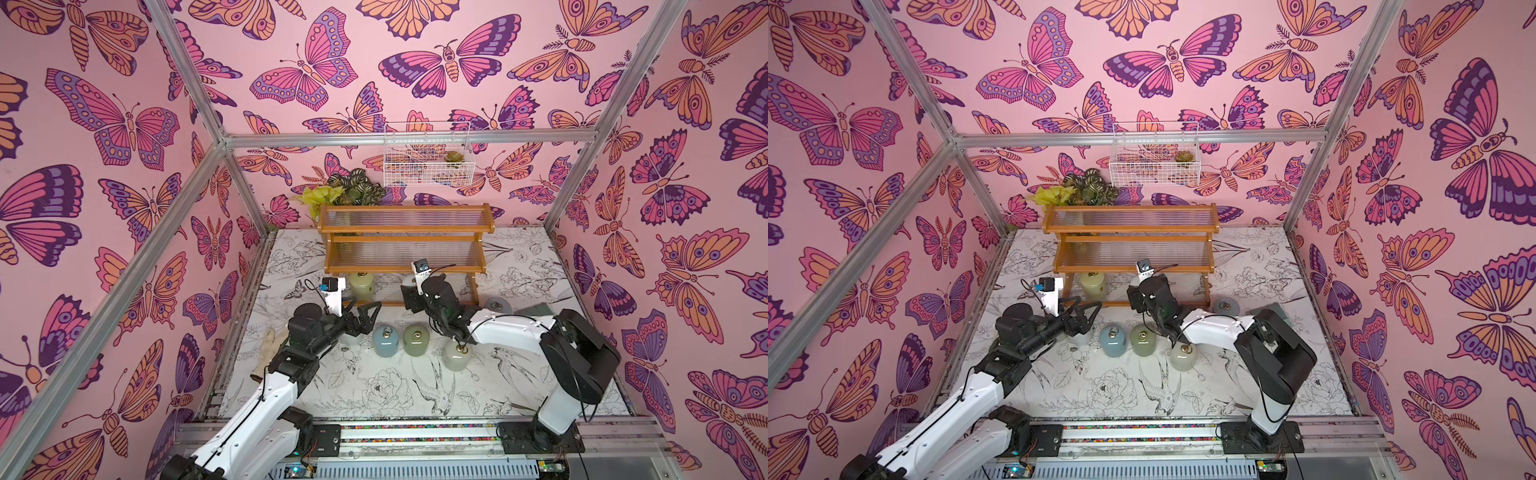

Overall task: Remove the tea canisters from the shelf
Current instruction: Place the tea canister at the center of the board.

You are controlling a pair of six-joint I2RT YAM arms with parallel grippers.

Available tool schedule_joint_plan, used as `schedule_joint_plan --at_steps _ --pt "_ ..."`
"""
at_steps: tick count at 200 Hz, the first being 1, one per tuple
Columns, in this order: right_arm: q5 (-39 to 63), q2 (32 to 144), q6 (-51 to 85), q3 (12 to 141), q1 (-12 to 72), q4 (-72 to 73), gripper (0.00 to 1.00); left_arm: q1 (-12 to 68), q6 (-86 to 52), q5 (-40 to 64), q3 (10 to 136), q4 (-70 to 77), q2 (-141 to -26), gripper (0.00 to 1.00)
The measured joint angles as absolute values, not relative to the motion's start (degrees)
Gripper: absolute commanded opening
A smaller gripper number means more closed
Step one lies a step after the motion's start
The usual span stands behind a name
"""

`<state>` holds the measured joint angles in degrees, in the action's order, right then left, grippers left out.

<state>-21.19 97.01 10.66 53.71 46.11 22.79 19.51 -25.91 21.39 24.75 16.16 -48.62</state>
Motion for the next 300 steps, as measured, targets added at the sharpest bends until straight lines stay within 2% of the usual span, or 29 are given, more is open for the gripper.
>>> schedule_joint_plan --at_steps 62,216,300 --pt "-23.14 90.11 12.32 46.41 44.64 19.4 0.78 19.51 -25.98 19.66 25.41 14.0 -47.94 1.0" --pt "-24.38 91.15 19.22 41.04 44.77 23.18 0.8 19.51 -26.0 13.43 26.13 8.86 -47.0 1.0" --pt "-25.34 87.68 19.49 37.47 44.66 18.15 0.83 19.51 -25.98 12.12 26.24 8.78 -47.97 1.0"
